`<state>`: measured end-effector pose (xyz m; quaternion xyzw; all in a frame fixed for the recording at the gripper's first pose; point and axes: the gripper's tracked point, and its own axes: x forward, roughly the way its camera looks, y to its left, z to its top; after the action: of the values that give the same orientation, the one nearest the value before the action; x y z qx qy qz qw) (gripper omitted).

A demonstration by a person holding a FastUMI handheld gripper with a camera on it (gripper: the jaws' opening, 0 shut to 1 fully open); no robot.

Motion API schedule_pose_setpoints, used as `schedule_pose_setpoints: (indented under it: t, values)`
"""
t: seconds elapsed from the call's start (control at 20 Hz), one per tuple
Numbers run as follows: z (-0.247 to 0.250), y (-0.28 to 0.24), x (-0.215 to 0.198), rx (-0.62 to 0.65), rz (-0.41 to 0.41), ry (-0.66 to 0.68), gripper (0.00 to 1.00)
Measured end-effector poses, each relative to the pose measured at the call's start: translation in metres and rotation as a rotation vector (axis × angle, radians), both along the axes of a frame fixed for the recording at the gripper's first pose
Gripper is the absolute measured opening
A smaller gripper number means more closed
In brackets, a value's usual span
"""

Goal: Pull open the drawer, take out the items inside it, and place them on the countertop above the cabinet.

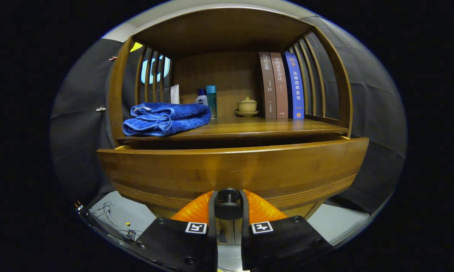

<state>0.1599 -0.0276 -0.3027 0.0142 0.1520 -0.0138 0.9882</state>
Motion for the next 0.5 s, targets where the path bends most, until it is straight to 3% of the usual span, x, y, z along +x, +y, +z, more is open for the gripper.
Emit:
schedule_pose_setpoints:
  t: [0.5]
  values:
    - [0.005, 0.001, -0.064, 0.016, -0.003, 0.014, 0.28]
